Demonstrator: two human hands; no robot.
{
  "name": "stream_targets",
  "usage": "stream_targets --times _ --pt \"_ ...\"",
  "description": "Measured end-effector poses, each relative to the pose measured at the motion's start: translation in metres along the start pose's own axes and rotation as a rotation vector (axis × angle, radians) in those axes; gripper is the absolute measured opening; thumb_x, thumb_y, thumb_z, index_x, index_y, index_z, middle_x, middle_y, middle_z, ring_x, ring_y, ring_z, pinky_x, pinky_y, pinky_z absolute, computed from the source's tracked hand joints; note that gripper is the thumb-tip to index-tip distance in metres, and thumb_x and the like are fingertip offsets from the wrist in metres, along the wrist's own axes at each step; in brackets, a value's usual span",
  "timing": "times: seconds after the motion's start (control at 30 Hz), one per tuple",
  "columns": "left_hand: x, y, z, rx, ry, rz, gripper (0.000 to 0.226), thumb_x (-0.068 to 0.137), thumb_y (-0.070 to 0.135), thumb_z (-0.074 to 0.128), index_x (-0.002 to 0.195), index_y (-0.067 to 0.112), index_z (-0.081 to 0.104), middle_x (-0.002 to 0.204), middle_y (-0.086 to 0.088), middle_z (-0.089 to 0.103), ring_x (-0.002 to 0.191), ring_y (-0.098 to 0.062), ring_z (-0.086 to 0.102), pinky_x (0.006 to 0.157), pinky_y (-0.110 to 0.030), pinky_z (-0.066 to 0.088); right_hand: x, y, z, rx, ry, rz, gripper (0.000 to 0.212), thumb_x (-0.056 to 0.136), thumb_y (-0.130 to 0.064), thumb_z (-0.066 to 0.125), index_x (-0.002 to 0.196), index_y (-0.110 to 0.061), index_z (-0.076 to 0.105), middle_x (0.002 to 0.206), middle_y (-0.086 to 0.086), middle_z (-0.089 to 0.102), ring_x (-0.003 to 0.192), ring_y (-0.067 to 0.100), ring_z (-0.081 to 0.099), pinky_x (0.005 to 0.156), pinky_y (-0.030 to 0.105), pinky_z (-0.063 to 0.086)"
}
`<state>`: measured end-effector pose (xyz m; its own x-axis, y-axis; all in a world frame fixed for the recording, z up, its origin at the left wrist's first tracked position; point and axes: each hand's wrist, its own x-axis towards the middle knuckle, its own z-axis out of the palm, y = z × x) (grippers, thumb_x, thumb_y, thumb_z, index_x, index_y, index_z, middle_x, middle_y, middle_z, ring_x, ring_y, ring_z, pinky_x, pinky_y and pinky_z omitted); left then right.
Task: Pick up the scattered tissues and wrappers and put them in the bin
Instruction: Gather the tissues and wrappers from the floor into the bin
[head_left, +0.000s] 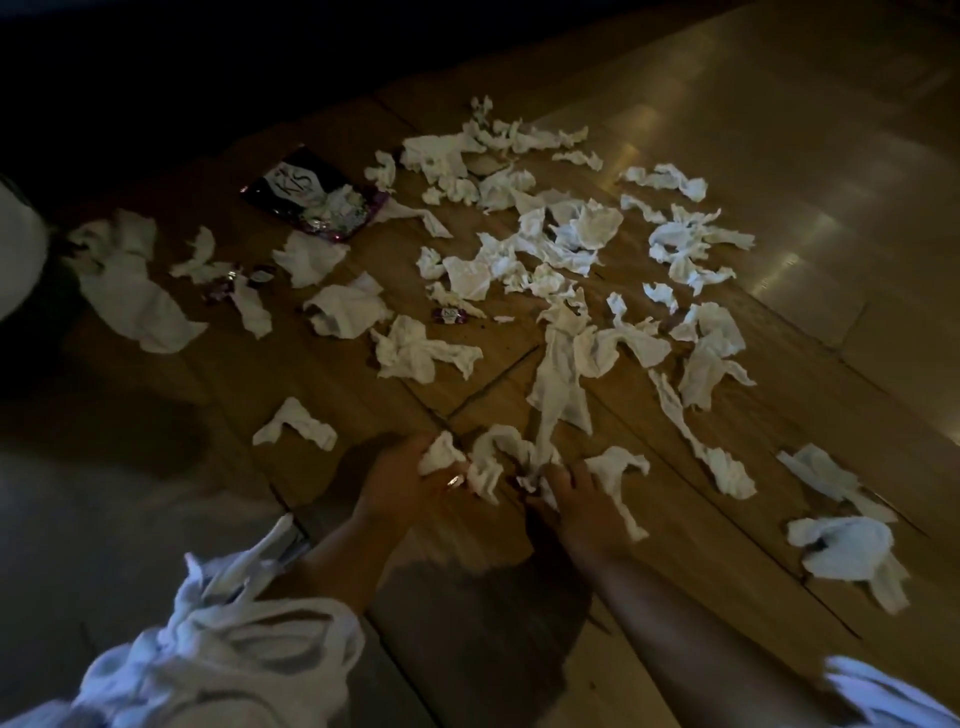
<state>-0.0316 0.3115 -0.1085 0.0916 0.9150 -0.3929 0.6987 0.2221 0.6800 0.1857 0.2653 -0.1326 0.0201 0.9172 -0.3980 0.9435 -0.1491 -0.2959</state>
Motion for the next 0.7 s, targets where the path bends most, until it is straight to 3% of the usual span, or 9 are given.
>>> stream_targets --times 0.07,0.17,0.3,0.4,0.5,0.6,0.7 --pt "-0.006 0.006 -0.006 -0.178 0.078 -0.055 0.048 0.083 0.037 0.066 0.123 0.016 0.052 0.117 0.003 0.055 0.108 -0.008 0.051 0.087 -0.021 0.039 0.007 -0.006 -0.009 0.059 -0.012 0.006 0.046 0.095 -0.048 0.039 0.132 -0.022 0.043 0.141 0.005 0.041 0.125 0.025 0.043 0.101 0.032 0.036" --pt "-0.023 0.019 -0.027 -0.412 0.141 -0.099 0.042 0.081 0.039 0.066 0.112 0.013 0.058 0.107 0.004 0.061 0.101 -0.01 0.058 0.085 -0.026 0.048 0.009 -0.024 -0.029 0.278 0.097 -0.01 0.031 0.095 -0.035 0.048 0.114 -0.013 0.058 0.119 0.01 0.059 0.108 0.026 0.055 0.087 0.029 0.039" --pt "-0.053 0.036 -0.068 -0.488 0.218 -0.14 0.022 0.083 0.045 0.062 0.089 0.023 0.061 0.085 0.006 0.066 0.077 -0.004 0.061 0.058 -0.015 0.042 -0.004 -0.066 -0.063 0.541 0.274 -0.136 0.02 0.092 -0.039 0.05 0.088 -0.021 0.059 0.086 0.0 0.062 0.08 0.015 0.058 0.069 0.032 0.047" --pt "-0.086 0.05 -0.107 -0.535 0.307 -0.151 0.023 0.084 0.045 0.061 0.088 0.022 0.06 0.078 0.006 0.063 0.073 -0.006 0.061 0.055 -0.016 0.043 -0.018 -0.099 -0.086 0.639 0.228 -0.198 0.022 0.09 -0.049 0.046 0.093 -0.03 0.055 0.084 -0.015 0.058 0.079 0.003 0.054 0.064 0.022 0.041" --pt "-0.117 0.061 -0.15 -0.574 0.391 -0.116 0.027 0.084 0.042 0.062 0.08 0.015 0.062 0.068 0.005 0.062 0.056 -0.001 0.058 0.047 -0.011 0.04 -0.034 -0.131 -0.107 0.749 0.162 -0.291 0.042 0.082 -0.062 0.045 0.097 -0.025 0.06 0.085 -0.008 0.062 0.079 0.008 0.059 0.064 0.024 0.041" --pt "-0.129 0.068 -0.197 -0.557 0.45 -0.101 0.029 0.084 0.042 0.061 0.07 0.018 0.059 0.063 0.005 0.058 0.052 -0.004 0.053 0.049 -0.014 0.039 -0.042 -0.166 -0.127 0.778 0.134 -0.373 0.035 0.084 -0.057 0.048 0.094 -0.025 0.059 0.08 -0.006 0.062 0.075 0.01 0.059 0.062 0.022 0.042" --pt "-0.129 0.064 -0.239 -0.574 0.486 -0.115 0.034 0.084 0.044 0.06 0.067 0.015 0.055 0.064 0.001 0.056 0.053 -0.01 0.046 0.052 -0.022 0.036 -0.04 -0.204 -0.138 0.797 0.156 -0.445 0.023 0.09 -0.042 0.05 0.087 -0.02 0.057 0.074 -0.009 0.056 0.072 0.002 0.053 0.06 0.007 0.038"
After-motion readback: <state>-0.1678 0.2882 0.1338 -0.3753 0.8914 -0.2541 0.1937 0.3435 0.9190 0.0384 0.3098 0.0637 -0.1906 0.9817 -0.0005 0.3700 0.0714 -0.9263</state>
